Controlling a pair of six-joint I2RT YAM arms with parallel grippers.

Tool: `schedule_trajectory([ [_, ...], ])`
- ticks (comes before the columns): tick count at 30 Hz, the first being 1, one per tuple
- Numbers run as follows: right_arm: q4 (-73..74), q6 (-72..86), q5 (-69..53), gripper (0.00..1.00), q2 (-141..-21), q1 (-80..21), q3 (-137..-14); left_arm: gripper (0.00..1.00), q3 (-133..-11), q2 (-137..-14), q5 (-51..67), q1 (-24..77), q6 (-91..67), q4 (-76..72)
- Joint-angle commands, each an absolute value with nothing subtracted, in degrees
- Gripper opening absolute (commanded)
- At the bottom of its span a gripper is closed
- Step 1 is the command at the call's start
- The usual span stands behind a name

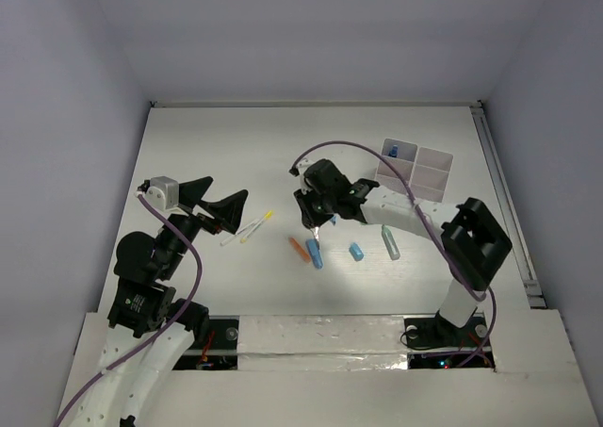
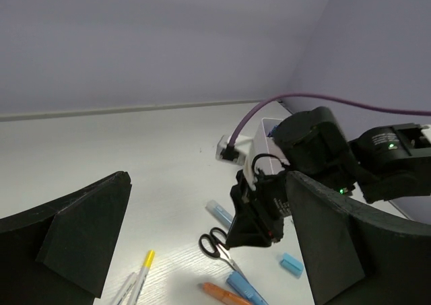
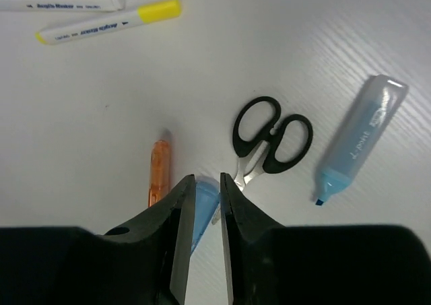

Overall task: Sort the stationery into containers
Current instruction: Pick up the scissors from the center of the board.

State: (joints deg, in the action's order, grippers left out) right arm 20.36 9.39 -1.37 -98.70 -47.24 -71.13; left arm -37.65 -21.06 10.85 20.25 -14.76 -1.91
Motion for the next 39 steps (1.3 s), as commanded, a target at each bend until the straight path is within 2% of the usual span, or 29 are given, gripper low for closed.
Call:
schedule_trajectory([
  [1,16.7,11.0,-2.6,0.28,-101.4,-48.5,-73.3,0.99,-39.6,-20.7,10.7,20.6,-14.0,-4.4],
  [4,17.3,10.9,-1.2,0.36,-104.8,-49.8,-74.8,0.99,-39.6,-20.7,10.7,20.6,-13.9,-4.3],
  [5,17.5,10.8,-0.6,0.42,-106.1,-49.8,-75.1,0.99,-39.6,-20.7,10.6,20.6,-13.9,-4.3],
  [8,18.0,10.4,1.3,0.44,-107.7,-49.8,-75.8,0.99,-39.6,-20.7,10.7,20.6,-13.9,-4.3],
  [30,24.2,8.1,8.3,0.42,-117.6,-50.4,-83.7,0.99,-39.6,-21.0,10.8,20.0,-13.9,-4.4],
  [34,24.6,7.6,9.2,0.4,-119.2,-50.4,-84.5,0.99,-39.6,-21.0,10.9,20.0,-13.9,-4.4],
  [39,24.8,6.9,9.8,0.33,-119.2,-50.4,-84.9,0.99,-39.6,-21.0,10.8,20.0,-13.8,-4.3],
])
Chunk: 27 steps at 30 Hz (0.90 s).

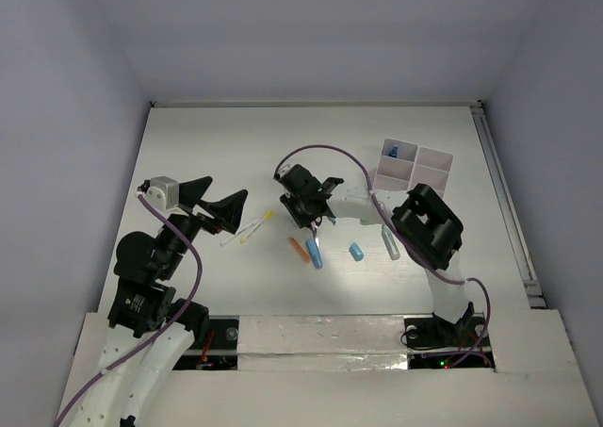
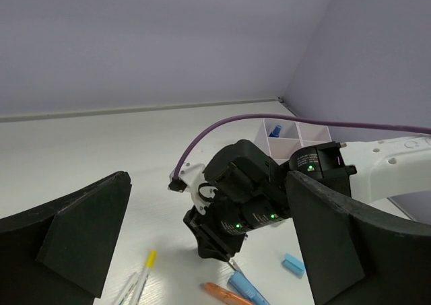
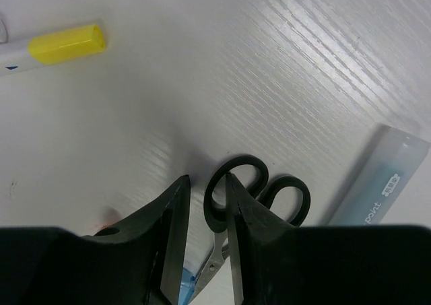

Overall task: Sort the stationery into containers
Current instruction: Pick up the scissors from the center of the board.

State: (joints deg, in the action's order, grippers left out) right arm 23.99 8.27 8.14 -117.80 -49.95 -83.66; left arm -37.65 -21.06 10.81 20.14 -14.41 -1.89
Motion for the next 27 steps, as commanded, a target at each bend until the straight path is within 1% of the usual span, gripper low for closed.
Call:
schedule_trajectory([
  [1,24.8,6.8,9.8,0.33,-119.3,-50.4,-85.0,0.99,-39.6,-21.0,10.7,20.0,-13.8,-4.3],
  [10,25.2,6.5,10.5,0.24,-120.1,-50.4,-85.3,0.99,-39.6,-21.1,10.6,20.0,-13.8,-4.3],
  [12,25.3,6.6,10.6,0.2,-120.2,-50.4,-85.3,0.99,-39.7,-21.0,10.6,20.0,-13.8,-4.3],
  [14,25.3,6.5,10.5,0.13,-120.1,-50.4,-85.1,0.99,-39.7,-21.0,10.5,20.0,-13.7,-4.2],
  [17,25.0,6.2,10.8,0.07,-120.0,-50.4,-85.1,0.99,-39.7,-20.9,10.5,20.0,-13.7,-4.2],
  [19,24.0,6.2,11.2,0.0,-119.4,-50.4,-84.8,0.99,-39.7,-20.8,10.5,20.0,-13.7,-4.2],
  [23,22.5,6.7,11.4,0.0,-116.7,-50.4,-84.7,0.99,-39.6,-20.9,10.5,20.0,-13.7,-4.2],
  [27,19.1,7.7,9.0,0.0,-112.9,-50.4,-84.2,0.99,-39.7,-20.8,10.5,20.0,-13.7,-4.2],
])
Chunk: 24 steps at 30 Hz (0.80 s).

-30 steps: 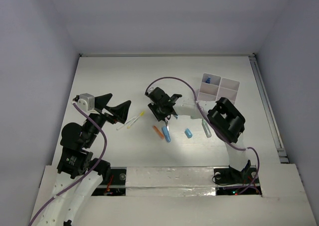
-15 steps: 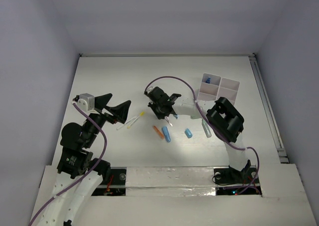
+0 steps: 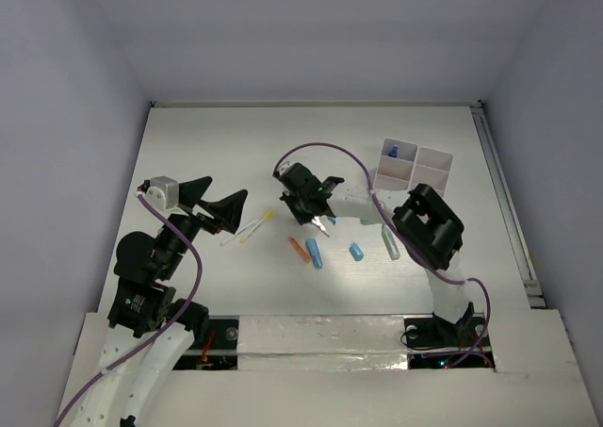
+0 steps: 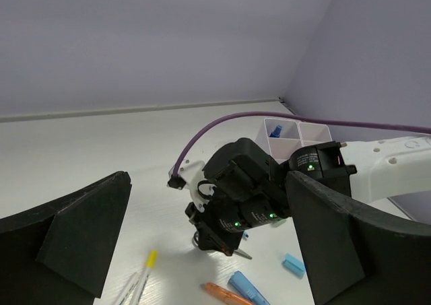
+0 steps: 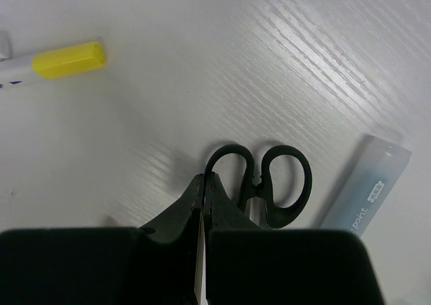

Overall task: Sort the stationery into containers
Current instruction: Pick up the scissors from the center of the board.

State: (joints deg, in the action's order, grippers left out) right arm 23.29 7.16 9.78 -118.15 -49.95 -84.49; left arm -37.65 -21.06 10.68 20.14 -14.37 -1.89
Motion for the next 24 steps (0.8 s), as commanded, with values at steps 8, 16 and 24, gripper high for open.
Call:
schedule_trajectory([
  [8,11.6,10.3,7.9,0.0,-101.9,-50.4,-80.9,0.99,-39.6,-20.7,10.6,20.0,-13.8,-4.3],
  [16,4.8,10.7,20.1,0.0,-90.2,-46.3,-76.1,0.99,-39.6,-20.4,10.6,20.0,-13.9,-4.3],
  [24,-12.1,9.8,30.1,0.0,-77.5,-35.0,-58.3,0.99,-39.6,-20.1,10.7,20.0,-13.9,-4.3],
])
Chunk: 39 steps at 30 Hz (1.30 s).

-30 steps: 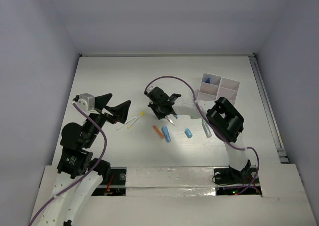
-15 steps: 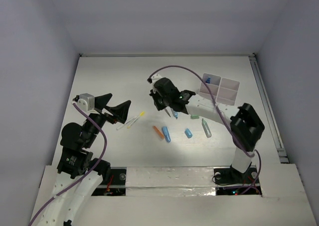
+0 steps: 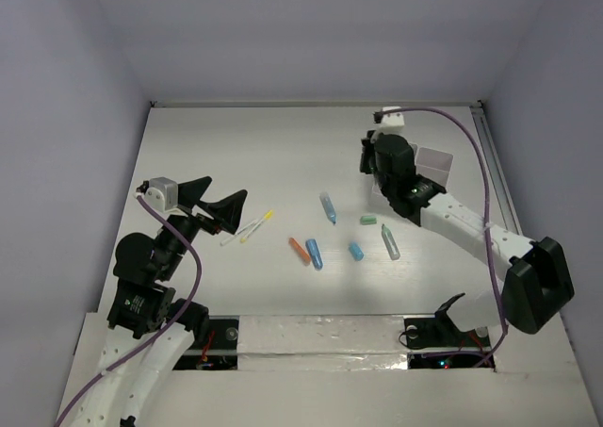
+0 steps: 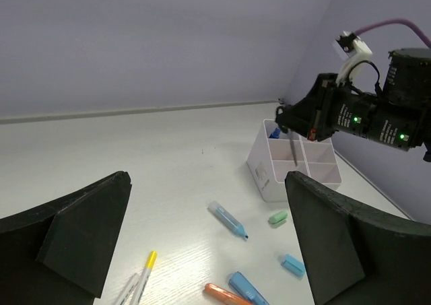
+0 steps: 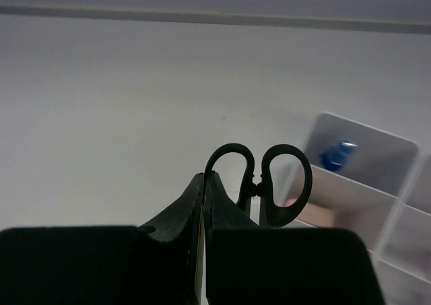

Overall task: Sort the stationery into containers
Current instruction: Pick up the scissors from the center of the board, then place the scissors in the storage box.

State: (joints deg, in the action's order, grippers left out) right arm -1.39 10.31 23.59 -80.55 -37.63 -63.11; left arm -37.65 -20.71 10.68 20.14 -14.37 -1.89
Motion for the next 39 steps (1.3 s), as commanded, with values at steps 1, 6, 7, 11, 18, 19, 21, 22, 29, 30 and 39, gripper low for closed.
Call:
schedule_trajectory([
  [1,-13.9,9.6,31.0,0.0,-75.3,-34.2,-56.5,0.99,-39.6,-20.1,10.8,20.0,-13.9,-4.3],
  [6,-26.3,8.8,31.4,0.0,-71.0,-30.1,-45.8,0.99,-39.6,-20.5,11.2,20.0,-14.0,-4.6],
  [7,-27.9,8.4,31.4,0.0,-70.8,-29.3,-44.8,0.99,-39.6,-20.5,11.2,20.0,-14.1,-4.6],
  [11,-34.4,6.8,31.7,0.0,-71.7,-28.7,-41.3,0.99,-39.4,-20.6,11.3,20.0,-14.1,-4.6],
  [18,-46.3,4.7,34.5,0.0,-76.7,-28.7,-37.9,0.99,-39.4,-20.7,11.3,20.0,-14.1,-4.7],
  [19,-46.8,4.7,34.6,0.0,-77.3,-28.7,-37.8,0.99,-39.5,-20.7,11.3,20.0,-14.0,-4.6],
  [21,-48.6,4.4,34.7,0.0,-78.2,-28.7,-37.4,0.99,-39.4,-20.8,11.2,20.0,-14.1,-4.6],
  [22,-49.2,4.0,34.9,0.0,-79.1,-28.7,-37.3,0.99,-39.5,-20.8,11.2,20.0,-14.1,-4.7],
  [29,-50.3,5.4,34.9,0.0,-82.3,-28.7,-36.7,0.99,-39.5,-21.1,11.3,20.0,-14.0,-4.7],
  [30,-50.7,5.9,34.7,0.0,-82.4,-28.7,-36.1,0.99,-39.5,-21.2,11.3,20.0,-14.1,-4.7],
  [39,-54.9,8.4,35.4,0.0,-84.6,-28.7,-33.0,0.99,-39.5,-21.4,11.7,20.0,-14.0,-4.7],
])
